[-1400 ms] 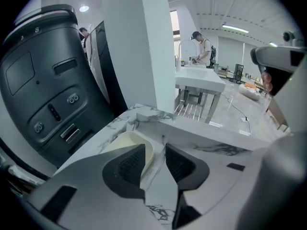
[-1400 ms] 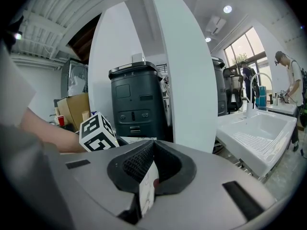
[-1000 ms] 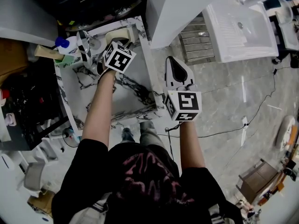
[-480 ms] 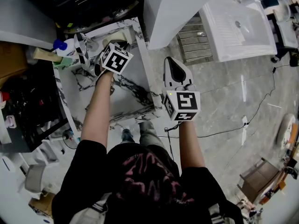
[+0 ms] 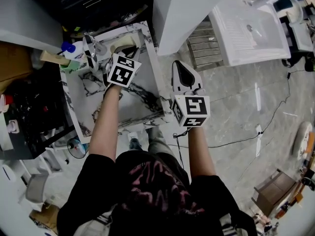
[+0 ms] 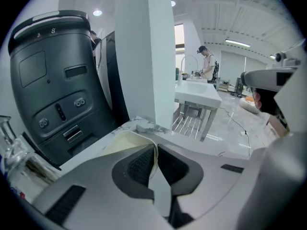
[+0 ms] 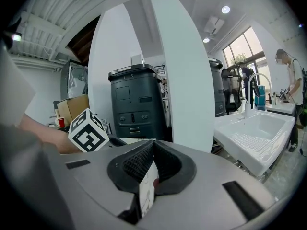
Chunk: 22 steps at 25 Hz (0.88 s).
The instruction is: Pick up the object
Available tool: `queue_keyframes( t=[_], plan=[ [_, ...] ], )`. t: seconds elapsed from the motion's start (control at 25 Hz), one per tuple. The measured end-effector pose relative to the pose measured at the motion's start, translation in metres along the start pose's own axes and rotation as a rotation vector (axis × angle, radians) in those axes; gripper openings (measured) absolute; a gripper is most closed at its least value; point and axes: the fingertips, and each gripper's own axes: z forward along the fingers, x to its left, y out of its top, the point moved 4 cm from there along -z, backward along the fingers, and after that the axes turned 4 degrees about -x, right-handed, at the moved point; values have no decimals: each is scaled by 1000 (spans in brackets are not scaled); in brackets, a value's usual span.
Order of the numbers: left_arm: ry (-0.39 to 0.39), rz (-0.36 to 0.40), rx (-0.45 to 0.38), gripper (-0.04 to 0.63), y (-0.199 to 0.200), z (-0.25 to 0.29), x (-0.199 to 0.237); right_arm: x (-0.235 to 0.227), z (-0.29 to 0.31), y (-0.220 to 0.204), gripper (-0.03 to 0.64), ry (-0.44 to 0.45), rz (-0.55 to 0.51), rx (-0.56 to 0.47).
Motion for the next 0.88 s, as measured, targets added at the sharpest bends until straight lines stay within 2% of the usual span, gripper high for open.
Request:
queue_keyframes(
  t=[0.64, 0.88],
  plan=[
    [60, -68, -281, 35, 46, -112, -42, 30, -33, 32, 15, -1, -34, -80],
    [82, -76, -354, 35, 49, -148, -48, 44, -48, 39, 15, -5, -49, -107]
  ],
)
